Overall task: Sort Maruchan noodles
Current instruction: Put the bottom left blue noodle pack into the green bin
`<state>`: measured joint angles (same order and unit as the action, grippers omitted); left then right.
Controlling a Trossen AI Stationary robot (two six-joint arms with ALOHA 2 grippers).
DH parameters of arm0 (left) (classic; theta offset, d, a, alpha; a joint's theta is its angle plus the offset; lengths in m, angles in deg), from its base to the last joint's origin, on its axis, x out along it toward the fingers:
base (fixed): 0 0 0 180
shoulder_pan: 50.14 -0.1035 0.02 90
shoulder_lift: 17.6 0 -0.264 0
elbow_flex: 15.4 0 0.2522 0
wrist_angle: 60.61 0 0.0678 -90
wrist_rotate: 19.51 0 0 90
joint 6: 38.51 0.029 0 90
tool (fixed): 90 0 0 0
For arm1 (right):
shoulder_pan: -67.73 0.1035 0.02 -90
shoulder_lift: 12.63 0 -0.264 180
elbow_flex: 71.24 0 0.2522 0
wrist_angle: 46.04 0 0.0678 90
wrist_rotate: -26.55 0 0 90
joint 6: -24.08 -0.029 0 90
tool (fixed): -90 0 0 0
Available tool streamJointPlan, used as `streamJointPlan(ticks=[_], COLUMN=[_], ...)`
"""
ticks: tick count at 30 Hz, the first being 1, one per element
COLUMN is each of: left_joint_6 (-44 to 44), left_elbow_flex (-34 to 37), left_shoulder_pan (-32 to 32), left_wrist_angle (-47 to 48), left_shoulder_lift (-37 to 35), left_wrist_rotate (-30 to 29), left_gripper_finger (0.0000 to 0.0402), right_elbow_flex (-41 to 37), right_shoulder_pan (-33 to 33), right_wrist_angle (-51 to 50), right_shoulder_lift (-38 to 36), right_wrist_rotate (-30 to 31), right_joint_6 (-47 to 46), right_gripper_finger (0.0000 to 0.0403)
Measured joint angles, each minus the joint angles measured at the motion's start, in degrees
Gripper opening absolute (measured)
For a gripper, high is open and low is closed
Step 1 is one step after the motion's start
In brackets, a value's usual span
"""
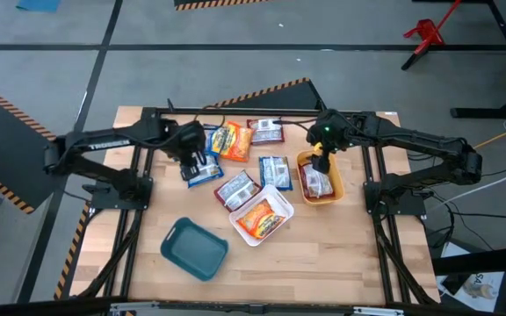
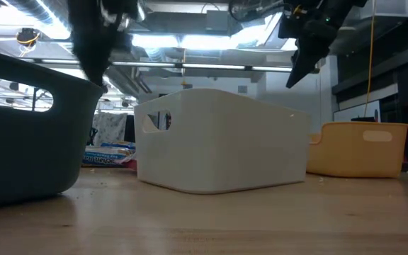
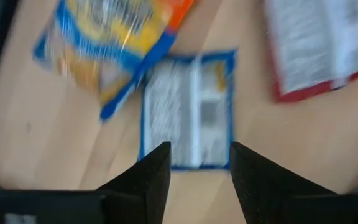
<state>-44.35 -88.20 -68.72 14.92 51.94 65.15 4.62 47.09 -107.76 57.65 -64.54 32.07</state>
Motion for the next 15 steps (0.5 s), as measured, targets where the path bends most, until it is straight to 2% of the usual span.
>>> streamJointPlan(ticks=[8,15], left_joint_6=[7.8,14.4], left_elbow_flex=[10.6,16.3], left_shoulder_pan=[-6.8,-10.8], left_wrist_angle=[-3.3,-8.1], left_shoulder_lift=[0.8,0.9], left_wrist_rotate=[0.4,0.7], left_gripper_finger=[0.0191,0.0197], right_elbow_flex=[0.0,0.0], right_shoulder_pan=[0.0,0.0], right_wrist_angle=[3.3,3.8], right_shoulder_lift=[0.1,0.1], right_wrist_rotate=[0.0,0.0], right_joint_6=[-0.1,-0.2], right_gripper_finger=[0.0328,0.0328])
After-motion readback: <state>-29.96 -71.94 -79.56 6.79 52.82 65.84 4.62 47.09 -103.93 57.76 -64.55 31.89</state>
